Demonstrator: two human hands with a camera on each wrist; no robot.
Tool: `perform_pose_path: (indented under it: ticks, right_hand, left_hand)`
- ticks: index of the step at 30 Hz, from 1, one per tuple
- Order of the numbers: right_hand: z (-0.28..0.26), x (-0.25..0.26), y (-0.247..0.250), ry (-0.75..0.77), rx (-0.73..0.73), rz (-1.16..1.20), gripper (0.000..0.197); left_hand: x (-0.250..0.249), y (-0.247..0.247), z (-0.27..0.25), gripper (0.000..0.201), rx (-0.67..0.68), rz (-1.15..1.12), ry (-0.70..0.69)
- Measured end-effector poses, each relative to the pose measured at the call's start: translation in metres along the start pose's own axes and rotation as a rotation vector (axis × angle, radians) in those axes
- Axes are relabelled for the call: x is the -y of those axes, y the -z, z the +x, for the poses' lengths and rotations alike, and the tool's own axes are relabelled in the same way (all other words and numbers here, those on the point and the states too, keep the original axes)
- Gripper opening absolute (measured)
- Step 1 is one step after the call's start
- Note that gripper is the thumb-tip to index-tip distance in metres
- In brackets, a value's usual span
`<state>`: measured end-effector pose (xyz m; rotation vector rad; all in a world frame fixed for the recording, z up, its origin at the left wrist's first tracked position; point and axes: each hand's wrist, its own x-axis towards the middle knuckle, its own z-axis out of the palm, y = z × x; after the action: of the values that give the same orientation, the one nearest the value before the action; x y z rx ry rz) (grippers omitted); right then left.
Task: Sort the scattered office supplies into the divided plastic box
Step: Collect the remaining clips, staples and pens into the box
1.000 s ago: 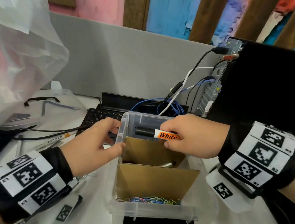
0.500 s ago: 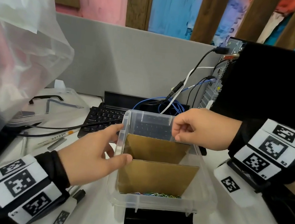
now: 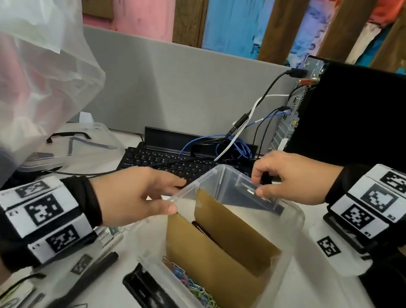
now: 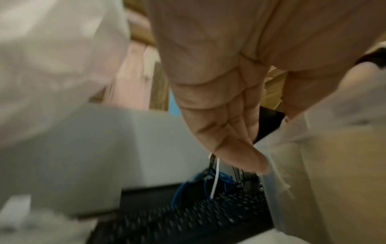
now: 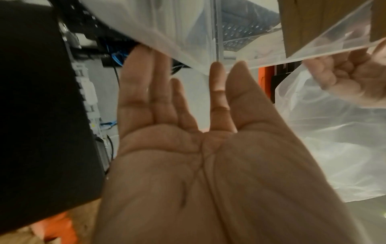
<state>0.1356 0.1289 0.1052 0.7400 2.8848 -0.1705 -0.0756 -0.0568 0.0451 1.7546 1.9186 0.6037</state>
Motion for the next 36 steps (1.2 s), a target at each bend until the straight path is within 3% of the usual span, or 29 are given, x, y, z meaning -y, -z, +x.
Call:
perform_pose_path:
  ticks: [3, 6, 8, 11, 15, 17, 19, 22, 25, 28, 32, 36]
  right_hand:
    - [-0.011, -0.005, -0.001, -0.041, 0.067, 0.004, 0.012]
    - [-0.021, -0.013, -0.006, -0.085, 0.071, -0.009, 0.021]
    - [-0.028, -0.016, -0.009, -0.112, 0.089, 0.075, 0.019]
    - [-0.042, -0.013, -0.012, -0.14, 0.134, 0.174, 0.016]
    - [-0.06, -0.005, -0.017, -0.147, 0.201, 0.193, 0.009]
    - [-0.066, -0.003, -0.017, -0.122, 0.203, 0.135, 0.005]
    - [-0.067, -0.002, -0.013, -0.042, 0.099, -0.021, 0.008]
    - [-0.062, 0.007, -0.005, 0.09, -0.054, -0.051, 0.031]
    - [-0.052, 0.024, -0.001, 0.246, 0.063, -0.012, 0.044]
    - [-0.042, 0.04, -0.005, 0.318, 0.178, -0.038, 0.041]
    - [-0.032, 0.04, -0.012, 0.305, 0.117, -0.052, 0.031]
    - [-0.032, 0.041, -0.014, 0.266, 0.1, -0.016, 0.036]
  left_hand:
    - [-0.016, 0.008, -0.016, 0.038, -0.027, 0.383, 0.028]
    - [-0.023, 0.013, -0.026, 0.043, 0.12, 0.313, 0.12]
    - [-0.022, 0.017, -0.024, 0.046, 0.123, 0.236, 0.127]
    - [-0.016, 0.018, -0.008, 0.04, -0.002, 0.246, 0.135]
    - [-0.014, 0.017, 0.005, 0.028, -0.255, 0.459, 0.16]
    - [-0.019, 0.017, 0.0, 0.038, -0.199, 0.547, 0.179]
    - [-0.024, 0.016, -0.008, 0.057, -0.062, 0.623, 0.211]
    - [-0.024, 0.017, -0.012, 0.074, 0.04, 0.629, 0.23]
    - [-0.022, 0.021, -0.01, 0.079, 0.06, 0.527, 0.24]
    - [-0.019, 0.022, -0.006, 0.08, 0.065, 0.482, 0.246]
    - [-0.019, 0.023, -0.003, 0.081, 0.065, 0.467, 0.251]
    - [-0.018, 0.023, 0.0, 0.08, 0.064, 0.457, 0.246]
